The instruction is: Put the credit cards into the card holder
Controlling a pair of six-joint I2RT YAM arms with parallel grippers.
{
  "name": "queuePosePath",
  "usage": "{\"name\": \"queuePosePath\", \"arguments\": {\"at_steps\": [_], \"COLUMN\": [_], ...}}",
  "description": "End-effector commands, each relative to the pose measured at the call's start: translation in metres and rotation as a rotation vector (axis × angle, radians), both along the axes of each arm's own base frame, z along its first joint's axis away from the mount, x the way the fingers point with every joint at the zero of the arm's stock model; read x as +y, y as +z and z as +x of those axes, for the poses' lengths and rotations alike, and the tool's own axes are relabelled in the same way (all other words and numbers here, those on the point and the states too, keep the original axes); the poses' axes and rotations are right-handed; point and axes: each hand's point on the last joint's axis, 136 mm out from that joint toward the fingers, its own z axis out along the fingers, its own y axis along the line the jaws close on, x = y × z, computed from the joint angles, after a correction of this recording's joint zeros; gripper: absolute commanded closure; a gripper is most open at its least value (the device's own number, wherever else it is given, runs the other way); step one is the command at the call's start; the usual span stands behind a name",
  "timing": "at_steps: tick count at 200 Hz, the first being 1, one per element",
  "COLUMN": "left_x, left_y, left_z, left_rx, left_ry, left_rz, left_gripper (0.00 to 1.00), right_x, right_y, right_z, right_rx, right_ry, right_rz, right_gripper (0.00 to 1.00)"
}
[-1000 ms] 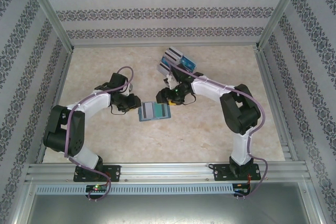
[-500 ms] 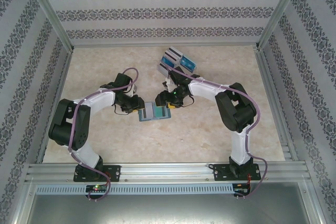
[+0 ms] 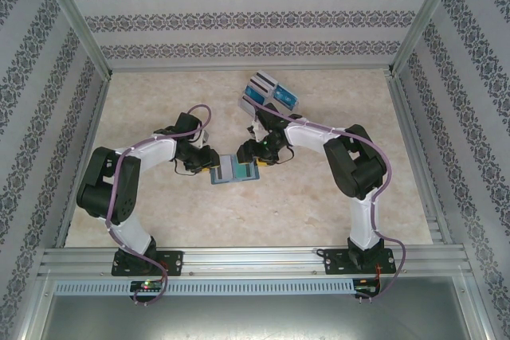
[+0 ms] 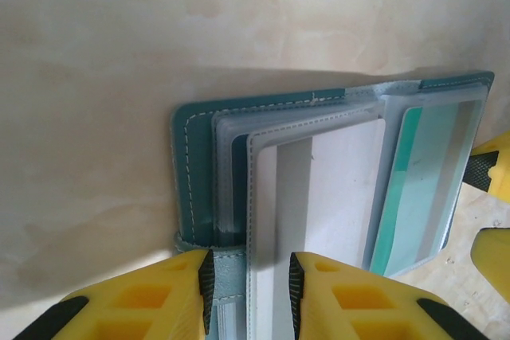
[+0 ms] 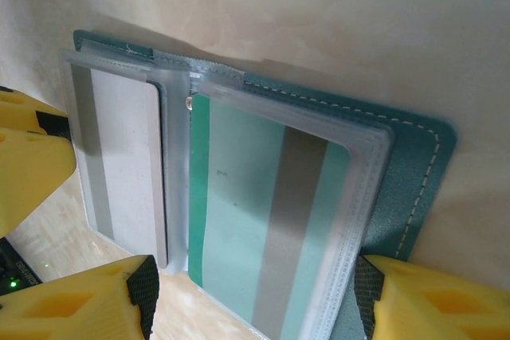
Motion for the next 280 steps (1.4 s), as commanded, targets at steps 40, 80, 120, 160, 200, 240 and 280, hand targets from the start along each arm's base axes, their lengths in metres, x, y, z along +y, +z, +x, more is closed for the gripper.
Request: {"name": "queuePosePath", "arguments": {"at_steps": [40, 80, 120, 160, 200, 240, 280], "left_x": [-0.002, -0.001, -0.002, -0.001, -0.001, -0.001, -0.001], "left_y": [-0.021, -0.019, -0.019, -0.017, -0.017, -0.019, -0.019], "left_z": [-0.009, -0.009, -0.009, -0.009, -0.009, -0.009, -0.011], "left_rx": [0.032, 0.030, 0.030, 0.025, 0.024, 0.028, 0.028], "left_ry": [0.001, -0.003, -0.004, 0.000, 0.003, 0.003, 0.000], "left_rz": [-0.003, 0.003, 0.002, 0.001, 0.004, 0.001, 0.004], "left_gripper": [0.67, 0.67, 0.67, 0.67, 0.67, 0.67, 0.67], "right_x": [0.013, 0.003, -0.003, 0.005, 0.011, 0.013, 0.007], "right_y": [0.009, 0.020, 0.032, 0.023, 0.009, -0.001, -0.011], "right_z": [-0.003, -0.002, -0.001, -0.004, -0.006, -0.007, -0.009], "right_rx": [-0.008, -0.049, -0.069, -0.044, -0.016, -0.007, -0.006], "right_ry": [0.025, 0.032, 0.015, 0.027, 0.031, 0.035, 0.043], "right_rz": [0.015, -0.029, -0.017, -0.005, 0.002, -0.024, -0.069], "right_gripper": [0.32, 0.32, 0.32, 0.32, 0.32, 0.32, 0.32]}}
